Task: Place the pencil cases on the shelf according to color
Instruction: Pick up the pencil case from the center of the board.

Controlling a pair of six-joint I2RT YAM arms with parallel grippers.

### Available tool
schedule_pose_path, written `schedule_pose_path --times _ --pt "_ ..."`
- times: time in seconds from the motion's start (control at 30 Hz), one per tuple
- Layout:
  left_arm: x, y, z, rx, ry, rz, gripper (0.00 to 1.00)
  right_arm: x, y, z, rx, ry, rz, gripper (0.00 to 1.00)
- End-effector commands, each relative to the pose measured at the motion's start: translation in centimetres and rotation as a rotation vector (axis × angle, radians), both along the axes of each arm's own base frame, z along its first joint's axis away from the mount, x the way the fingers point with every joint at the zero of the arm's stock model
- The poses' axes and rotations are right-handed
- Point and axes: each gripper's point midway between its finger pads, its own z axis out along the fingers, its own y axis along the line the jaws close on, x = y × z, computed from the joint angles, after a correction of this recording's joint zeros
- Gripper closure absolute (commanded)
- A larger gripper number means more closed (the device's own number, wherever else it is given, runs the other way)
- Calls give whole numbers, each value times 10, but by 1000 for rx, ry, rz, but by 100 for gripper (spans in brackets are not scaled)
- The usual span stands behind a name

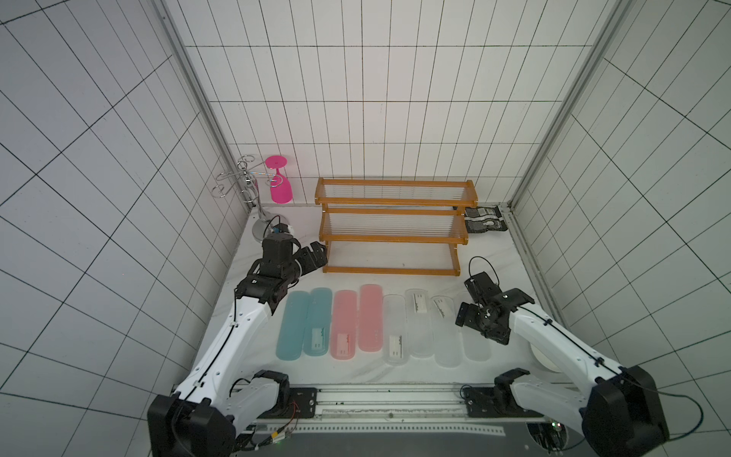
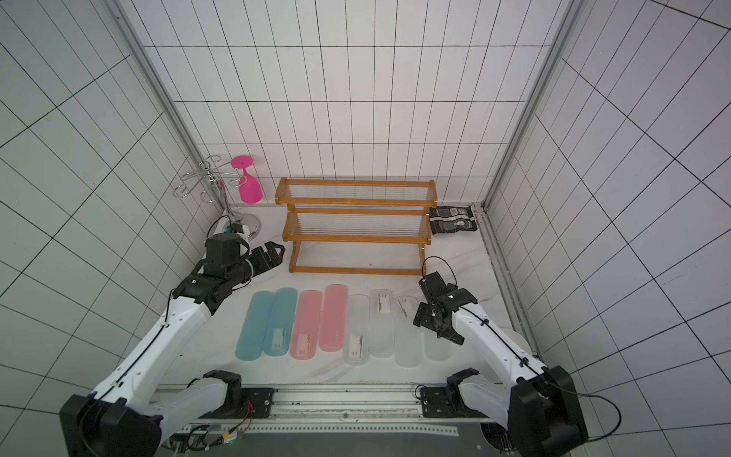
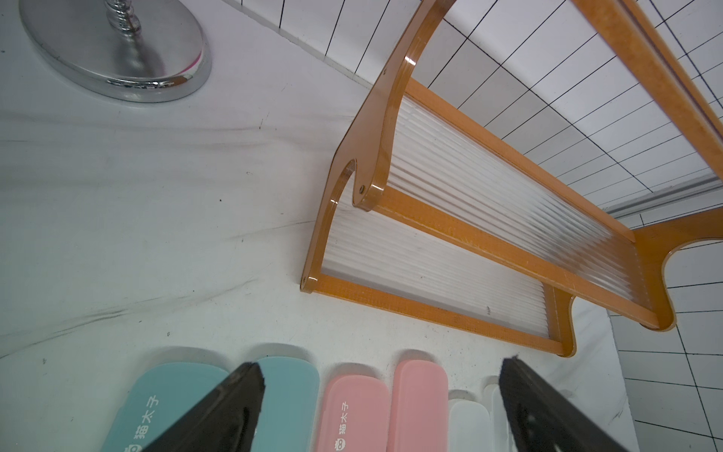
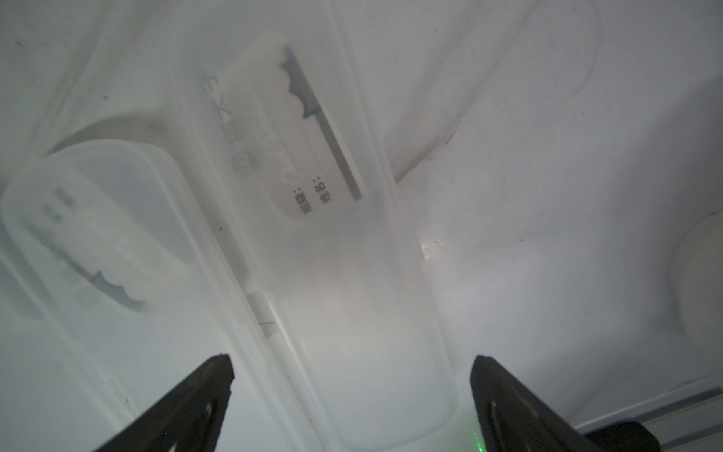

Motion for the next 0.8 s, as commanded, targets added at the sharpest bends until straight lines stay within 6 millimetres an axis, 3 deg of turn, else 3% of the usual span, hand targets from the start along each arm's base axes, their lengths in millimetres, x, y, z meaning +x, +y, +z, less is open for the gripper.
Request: schedule_pose_path --times 0.0,0.3,0.67,0.77 --pt "0 -5 -2 -10 -11 -26 2 -7 -1 -14 -14 44 0 1" --pt "3 -8 -7 -15 0 -32 2 1 -5 -30 46 81 -39 0" --pt "8 -14 -12 -32 13 -40 2 33 -10 -30 83 100 -38 5" --pt "9 -16 -13 -41 18 -46 2 50 -10 -28 87 68 -33 8"
